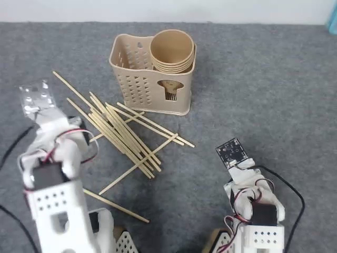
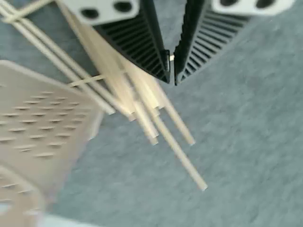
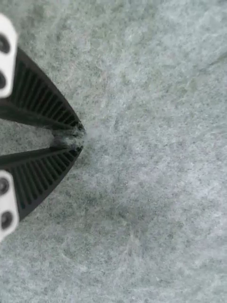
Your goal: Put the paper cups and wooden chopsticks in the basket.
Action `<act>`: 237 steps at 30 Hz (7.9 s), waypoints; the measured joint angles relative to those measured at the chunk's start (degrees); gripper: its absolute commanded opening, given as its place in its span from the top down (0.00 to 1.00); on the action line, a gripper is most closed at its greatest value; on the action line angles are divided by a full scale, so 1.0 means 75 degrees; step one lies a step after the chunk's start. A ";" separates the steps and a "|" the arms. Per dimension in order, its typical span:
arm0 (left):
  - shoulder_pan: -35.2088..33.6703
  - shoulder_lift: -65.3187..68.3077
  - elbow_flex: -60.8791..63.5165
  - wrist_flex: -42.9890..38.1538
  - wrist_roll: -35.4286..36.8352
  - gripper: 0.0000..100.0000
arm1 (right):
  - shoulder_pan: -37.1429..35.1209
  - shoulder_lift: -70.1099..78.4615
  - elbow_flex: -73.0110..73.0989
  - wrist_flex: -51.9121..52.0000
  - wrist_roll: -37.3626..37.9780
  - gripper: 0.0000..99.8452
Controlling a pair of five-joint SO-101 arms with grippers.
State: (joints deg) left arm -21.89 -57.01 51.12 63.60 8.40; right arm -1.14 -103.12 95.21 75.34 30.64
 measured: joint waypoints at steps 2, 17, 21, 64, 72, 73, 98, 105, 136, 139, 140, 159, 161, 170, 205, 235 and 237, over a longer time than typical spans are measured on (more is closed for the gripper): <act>-0.0445 0.0434 -0.0059 0.0000 -0.0012 0.99 | 0.0000 0.0000 0.0000 -0.0129 0.0000 0.99; -0.4419 0.2637 0.1793 -0.2368 -0.0105 0.99 | -0.1477 -0.0012 -0.0867 -0.1301 -0.0692 0.99; -0.4829 0.3095 0.2450 -0.3376 -0.0105 0.99 | -0.2192 0.0000 -0.1289 -0.1360 -0.0539 0.99; -0.8451 0.5017 -0.1700 -0.4185 0.1184 0.94 | -0.9366 1.5977 -1.1405 -0.5263 -0.2262 0.84; -0.8674 0.7455 -0.3423 -0.4185 0.1160 0.94 | -0.9401 1.7747 -1.3281 -0.5263 -0.2579 0.84; -0.8709 0.7572 -0.3552 -0.4185 0.1160 0.94 | -0.9448 1.7852 -1.3445 -0.5263 -0.2731 0.84; -0.9694 0.7795 -0.4736 -0.4185 0.1160 0.94 | -0.9717 1.9212 -1.4652 -0.4993 -0.4161 0.87; -0.9682 0.7795 -0.4736 -0.4185 0.1149 0.94 | -0.9717 1.9212 -1.4687 -0.4818 -0.4161 1.00; -0.6060 0.7795 -0.3903 -0.1395 0.0117 0.99 | -0.7971 1.5379 -1.7160 -0.1043 -0.3880 0.99; -0.5427 0.7783 -0.3622 -0.1231 0.0117 0.99 | -0.7701 1.4781 -1.7172 -0.1758 -0.3786 0.99; -0.5275 0.7678 -0.3493 -0.1231 0.0117 0.99 | -0.7572 1.4652 -1.7172 -0.2075 -0.3786 0.99; -0.2755 0.3599 0.1114 -0.3212 0.0610 0.98 | -0.5122 1.5191 -1.7231 -0.8381 -0.3774 0.99; -0.2590 0.3645 0.1278 -0.3411 0.0574 0.98 | -0.4911 1.5484 -1.7231 -0.9143 -0.3622 0.99; -0.2544 0.3645 0.1360 -0.3552 0.0610 0.98 | -0.4501 1.6797 -1.7231 -1.1053 -0.3118 0.99; -0.2520 0.3669 0.1524 -0.3962 0.0610 0.98 | -0.4466 1.4547 -1.0409 -1.2683 -0.3575 0.85; -0.2344 0.5462 -0.1993 -0.1536 0.0985 0.98 | -0.4466 0.6271 -0.9647 -0.1032 -0.5451 0.86; -0.2344 0.6212 -0.3024 -0.1008 0.1008 0.98 | -0.4466 0.5603 -0.8826 -0.1032 -0.5451 0.87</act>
State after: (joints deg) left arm -39.47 -10.42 28.44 56.04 15.96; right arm -34.64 -61.10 29.01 67.60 -10.24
